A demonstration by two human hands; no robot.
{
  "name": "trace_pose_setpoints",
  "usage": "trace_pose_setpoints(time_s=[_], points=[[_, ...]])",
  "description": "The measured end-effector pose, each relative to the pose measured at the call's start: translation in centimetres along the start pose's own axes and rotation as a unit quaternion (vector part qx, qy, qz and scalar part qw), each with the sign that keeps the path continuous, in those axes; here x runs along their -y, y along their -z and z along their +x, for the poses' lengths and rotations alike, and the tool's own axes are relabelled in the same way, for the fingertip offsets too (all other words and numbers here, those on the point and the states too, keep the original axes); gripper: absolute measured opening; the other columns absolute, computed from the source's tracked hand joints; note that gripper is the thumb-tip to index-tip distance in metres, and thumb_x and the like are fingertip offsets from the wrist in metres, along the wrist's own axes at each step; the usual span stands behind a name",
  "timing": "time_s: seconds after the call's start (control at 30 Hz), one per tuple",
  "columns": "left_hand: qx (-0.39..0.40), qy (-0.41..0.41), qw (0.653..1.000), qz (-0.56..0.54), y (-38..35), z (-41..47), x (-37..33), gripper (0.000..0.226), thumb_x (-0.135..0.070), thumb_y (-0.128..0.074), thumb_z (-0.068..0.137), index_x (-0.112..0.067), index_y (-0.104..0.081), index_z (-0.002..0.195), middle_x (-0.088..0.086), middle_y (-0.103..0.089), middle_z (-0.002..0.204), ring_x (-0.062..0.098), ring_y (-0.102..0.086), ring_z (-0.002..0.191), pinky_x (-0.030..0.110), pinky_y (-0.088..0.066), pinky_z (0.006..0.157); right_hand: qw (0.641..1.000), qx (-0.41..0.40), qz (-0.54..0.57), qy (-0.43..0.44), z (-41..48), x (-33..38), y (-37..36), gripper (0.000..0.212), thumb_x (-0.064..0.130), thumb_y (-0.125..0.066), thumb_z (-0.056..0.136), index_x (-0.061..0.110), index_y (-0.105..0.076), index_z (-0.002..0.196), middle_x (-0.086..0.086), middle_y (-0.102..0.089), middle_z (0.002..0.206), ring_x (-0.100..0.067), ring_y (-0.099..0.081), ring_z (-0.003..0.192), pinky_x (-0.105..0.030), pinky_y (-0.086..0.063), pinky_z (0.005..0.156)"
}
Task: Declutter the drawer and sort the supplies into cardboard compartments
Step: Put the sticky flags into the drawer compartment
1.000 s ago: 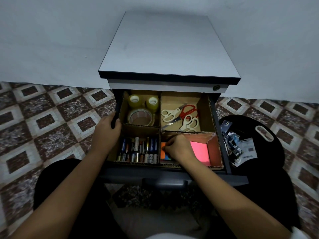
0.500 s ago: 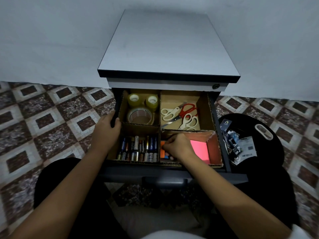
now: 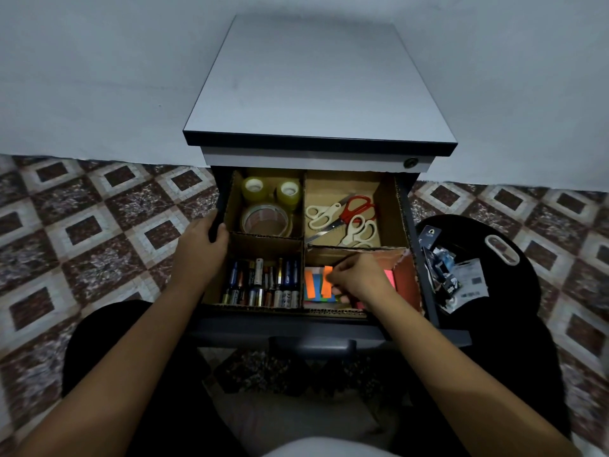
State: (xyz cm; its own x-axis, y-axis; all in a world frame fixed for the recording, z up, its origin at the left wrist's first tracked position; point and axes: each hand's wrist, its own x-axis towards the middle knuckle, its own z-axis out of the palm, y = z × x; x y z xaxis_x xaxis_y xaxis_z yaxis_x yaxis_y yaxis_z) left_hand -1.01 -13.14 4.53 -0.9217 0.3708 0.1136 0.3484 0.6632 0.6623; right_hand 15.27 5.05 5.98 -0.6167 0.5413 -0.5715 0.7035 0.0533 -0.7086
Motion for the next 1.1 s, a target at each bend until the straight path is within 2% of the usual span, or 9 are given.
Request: trace_pose_setpoints(time_s=[0.1, 0.17, 0.23, 0.3, 0.47, 0.7, 0.83, 0.97, 1.1], points=[[0.001, 0.004, 1.000, -0.001, 0.0, 0.0, -0.1, 0.044, -0.023, -0.045, 0.098, -0.005, -0.044, 0.138, 0.017, -0.051, 0.135, 0.029, -0.047, 0.125, 0.035, -0.038, 0.100, 0.998, -0.017, -0.047, 0.025, 0.6, -0.1, -0.8, 0.017, 0.006, -0.060, 0.086, 0.009, -0.061, 0.069, -0.010, -0.061, 0.062, -0.008, -0.052, 0.036, -0.018, -0.042, 0.038], [0.001, 0.003, 1.000, -0.001, 0.0, 0.0, -0.1, 0.044, -0.023, -0.045, 0.098, -0.005, -0.044, 0.138, 0.017, -0.050, 0.135, 0.029, -0.046, 0.125, 0.034, -0.037, 0.100, 0.994, -0.042, -0.085, 0.050, 1.1, 0.0, -1.3, 0.011, 0.009, -0.063, 0.083, 0.002, -0.068, 0.076, -0.015, -0.066, 0.071, -0.020, -0.062, 0.053, -0.029, -0.054, 0.053], [0.001, 0.002, 1.000, 0.000, 0.0, 0.0, -0.1, 0.044, -0.023, -0.045, 0.098, -0.005, -0.044, 0.138, 0.017, -0.050, 0.135, 0.029, -0.046, 0.125, 0.035, -0.037, 0.101, 0.989, -0.061, -0.118, 0.066, 1.3, 0.1, -1.6, 0.014, 0.012, -0.064, 0.081, -0.001, -0.070, 0.084, -0.018, -0.069, 0.082, -0.032, -0.067, 0.073, -0.039, -0.057, 0.068], [0.001, 0.004, 1.000, -0.001, 0.0, 0.0, -0.1, 0.044, -0.022, -0.045, 0.098, -0.005, -0.044, 0.138, 0.017, -0.050, 0.136, 0.029, -0.046, 0.126, 0.035, -0.037, 0.101, 0.985, -0.065, -0.138, 0.076, 1.3, 0.1, -1.8, 0.015, 0.011, -0.062, 0.081, -0.001, -0.069, 0.085, -0.019, -0.069, 0.085, -0.034, -0.067, 0.079, -0.039, -0.058, 0.069], [0.000, 0.009, 1.000, -0.005, 0.0, -0.1, -0.3, 0.044, -0.021, -0.045, 0.097, -0.005, -0.044, 0.138, 0.017, -0.050, 0.135, 0.028, -0.045, 0.126, 0.034, -0.036, 0.102, 0.984, -0.062, -0.147, 0.074, 1.2, 0.2, -2.1, 0.012, 0.003, -0.057, 0.080, -0.001, -0.068, 0.078, -0.019, -0.069, 0.074, -0.029, -0.067, 0.063, -0.031, -0.055, 0.056], [0.005, 0.012, 1.000, -0.003, 0.0, 0.0, -0.2, 0.044, -0.023, -0.045, 0.098, -0.006, -0.044, 0.138, 0.017, -0.051, 0.134, 0.029, -0.046, 0.124, 0.037, -0.038, 0.100, 0.986, -0.070, -0.131, 0.077, 1.2, 0.1, -2.5, 0.013, 0.007, -0.062, 0.082, -0.001, -0.068, 0.090, -0.020, -0.069, 0.089, -0.036, -0.068, 0.082, -0.045, -0.058, 0.072], [0.005, 0.013, 1.000, -0.002, 0.1, 0.0, -0.2, 0.044, -0.023, -0.045, 0.098, -0.006, -0.044, 0.138, 0.017, -0.051, 0.135, 0.029, -0.046, 0.125, 0.037, -0.038, 0.100, 0.988, -0.061, -0.124, 0.066, 1.0, 0.2, -2.4, 0.011, 0.006, -0.062, 0.082, -0.001, -0.068, 0.088, -0.020, -0.069, 0.087, -0.035, -0.068, 0.079, -0.046, -0.058, 0.071], [0.006, 0.013, 1.000, -0.002, 0.2, -0.1, -0.3, 0.044, -0.023, -0.045, 0.098, -0.006, -0.044, 0.138, 0.017, -0.050, 0.135, 0.030, -0.046, 0.125, 0.037, -0.038, 0.100, 0.998, -0.016, -0.067, 0.015, 0.8, 0.6, -1.8, 0.011, 0.004, -0.059, 0.087, 0.005, -0.062, 0.076, -0.012, -0.063, 0.067, -0.019, -0.060, 0.052, -0.026, -0.055, 0.049], [0.006, 0.016, 1.000, -0.005, 0.2, -0.2, -0.6, 0.044, -0.023, -0.044, 0.098, -0.007, -0.042, 0.139, 0.017, -0.049, 0.137, 0.029, -0.044, 0.127, 0.034, -0.036, 0.101, 1.000, 0.018, 0.000, -0.011, 0.1, 0.9, -0.5, 0.007, 0.001, -0.058, 0.089, 0.002, -0.062, 0.084, -0.010, -0.058, 0.063, -0.012, -0.056, 0.049, -0.016, -0.049, 0.041]])
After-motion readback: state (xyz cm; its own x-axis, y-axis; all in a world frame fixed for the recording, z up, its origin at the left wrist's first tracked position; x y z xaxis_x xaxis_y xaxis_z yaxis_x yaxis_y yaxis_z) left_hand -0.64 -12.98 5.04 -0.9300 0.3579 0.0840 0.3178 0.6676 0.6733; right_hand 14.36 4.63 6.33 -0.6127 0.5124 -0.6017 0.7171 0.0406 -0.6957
